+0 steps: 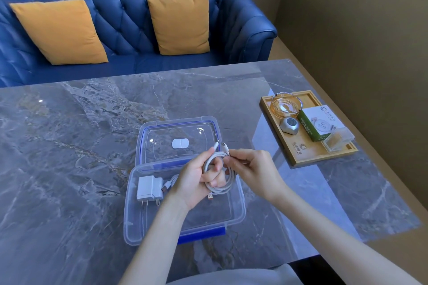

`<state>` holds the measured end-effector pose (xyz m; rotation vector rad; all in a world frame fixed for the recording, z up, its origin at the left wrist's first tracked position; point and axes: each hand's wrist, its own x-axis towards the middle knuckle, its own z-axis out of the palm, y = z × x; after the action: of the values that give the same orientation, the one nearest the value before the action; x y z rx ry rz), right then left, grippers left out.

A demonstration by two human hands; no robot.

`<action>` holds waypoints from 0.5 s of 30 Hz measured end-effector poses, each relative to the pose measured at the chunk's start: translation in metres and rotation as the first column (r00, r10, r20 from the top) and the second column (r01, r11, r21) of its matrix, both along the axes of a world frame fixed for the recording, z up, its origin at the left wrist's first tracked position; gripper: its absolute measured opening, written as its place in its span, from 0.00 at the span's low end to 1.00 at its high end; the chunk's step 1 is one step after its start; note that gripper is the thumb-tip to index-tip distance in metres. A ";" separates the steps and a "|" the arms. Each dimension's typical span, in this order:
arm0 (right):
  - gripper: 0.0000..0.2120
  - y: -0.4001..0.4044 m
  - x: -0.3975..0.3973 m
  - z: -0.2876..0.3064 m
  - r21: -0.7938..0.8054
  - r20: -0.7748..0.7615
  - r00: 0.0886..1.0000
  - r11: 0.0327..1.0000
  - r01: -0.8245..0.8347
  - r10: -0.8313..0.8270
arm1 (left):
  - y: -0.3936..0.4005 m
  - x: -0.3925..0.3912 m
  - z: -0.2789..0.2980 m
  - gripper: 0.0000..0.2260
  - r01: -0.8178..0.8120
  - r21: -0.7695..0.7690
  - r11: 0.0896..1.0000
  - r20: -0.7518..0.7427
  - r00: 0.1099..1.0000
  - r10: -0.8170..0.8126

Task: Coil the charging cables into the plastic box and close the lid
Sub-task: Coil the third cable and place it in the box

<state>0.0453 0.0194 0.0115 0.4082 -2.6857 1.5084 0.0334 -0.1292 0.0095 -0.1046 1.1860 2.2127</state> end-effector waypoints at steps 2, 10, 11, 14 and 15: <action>0.09 -0.001 -0.002 0.001 -0.004 0.037 0.999 0.999 0.035 -0.034 | 0.003 0.001 0.001 0.20 -0.086 -0.089 0.992 -0.009 0.996 0.086; 0.10 0.006 -0.011 -0.011 -0.150 0.143 0.980 0.975 0.163 -0.141 | -0.002 0.005 0.006 0.13 -0.173 -0.190 0.967 0.000 0.984 0.176; 0.08 0.006 -0.013 -0.012 -0.183 0.152 0.975 0.964 0.191 -0.165 | -0.003 0.006 0.007 0.12 -0.165 -0.177 0.970 0.017 0.985 0.171; 0.13 0.010 -0.016 -0.014 -0.241 0.178 0.961 0.937 0.251 -0.212 | -0.004 0.011 0.008 0.11 -0.186 -0.082 0.979 0.079 0.978 0.193; 0.15 0.011 -0.016 -0.013 -0.242 0.178 0.960 0.936 0.257 -0.218 | -0.003 0.012 0.008 0.11 -0.202 -0.068 0.977 0.079 0.975 0.207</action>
<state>0.0290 0.0301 -0.0017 -0.0436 -2.4700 1.8457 0.0457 -0.1325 0.0174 -0.3572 1.2422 2.3234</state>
